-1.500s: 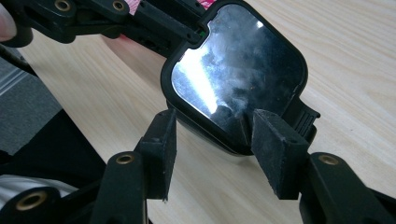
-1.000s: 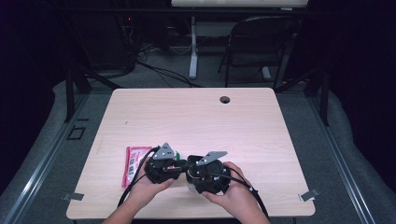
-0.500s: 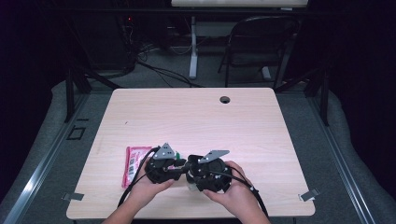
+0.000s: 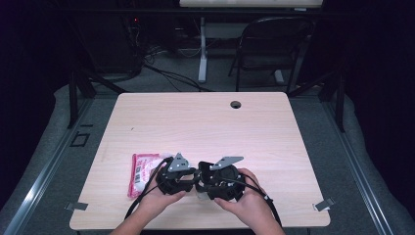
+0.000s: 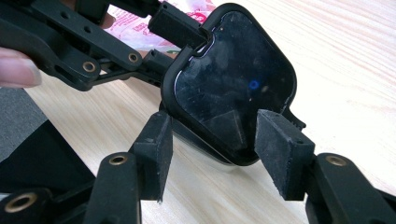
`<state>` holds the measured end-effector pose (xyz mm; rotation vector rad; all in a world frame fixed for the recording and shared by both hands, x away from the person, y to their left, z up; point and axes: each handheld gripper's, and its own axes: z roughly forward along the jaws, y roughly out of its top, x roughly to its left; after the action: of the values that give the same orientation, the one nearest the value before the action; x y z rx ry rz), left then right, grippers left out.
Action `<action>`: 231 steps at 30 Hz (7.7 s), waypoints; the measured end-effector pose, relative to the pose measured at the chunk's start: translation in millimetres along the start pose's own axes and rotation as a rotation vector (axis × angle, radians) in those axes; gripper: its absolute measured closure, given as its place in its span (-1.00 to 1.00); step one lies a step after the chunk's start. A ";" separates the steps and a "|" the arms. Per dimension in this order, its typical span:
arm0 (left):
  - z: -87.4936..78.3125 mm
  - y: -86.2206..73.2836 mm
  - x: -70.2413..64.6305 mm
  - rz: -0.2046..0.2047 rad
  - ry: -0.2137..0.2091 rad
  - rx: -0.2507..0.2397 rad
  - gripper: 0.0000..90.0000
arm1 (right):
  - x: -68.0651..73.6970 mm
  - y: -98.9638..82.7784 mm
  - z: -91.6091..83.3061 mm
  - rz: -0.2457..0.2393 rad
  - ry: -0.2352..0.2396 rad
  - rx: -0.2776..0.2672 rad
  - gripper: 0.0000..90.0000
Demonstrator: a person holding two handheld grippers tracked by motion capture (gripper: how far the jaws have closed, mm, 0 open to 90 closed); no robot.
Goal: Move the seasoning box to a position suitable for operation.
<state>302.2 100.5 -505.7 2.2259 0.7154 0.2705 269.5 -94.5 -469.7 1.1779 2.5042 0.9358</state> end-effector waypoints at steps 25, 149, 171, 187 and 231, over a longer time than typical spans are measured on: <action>1.3 -0.1 0.3 0.004 0.007 -0.001 0.42 | -17.6 -3.7 -21.5 0.075 -0.006 -0.034 0.12; 3.3 -51.9 23.3 -0.037 0.262 0.084 -0.32 | -82.6 1.1 -24.5 0.210 0.015 -0.052 0.44; 8.2 -62.5 36.8 -0.061 0.302 0.111 -0.19 | -82.6 0.7 -21.8 0.212 0.015 -0.043 0.42; 10.9 -68.7 43.9 -0.073 0.292 0.113 0.15 | -84.1 0.1 -20.6 0.217 0.014 -0.044 0.40; 13.2 -64.5 68.0 -0.157 0.215 0.166 0.77 | -82.6 -6.4 -19.3 0.232 0.006 -0.031 0.39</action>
<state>336.9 166.6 -563.9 2.3022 1.0566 0.3880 311.2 -168.6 -464.5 1.4806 2.3847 1.0286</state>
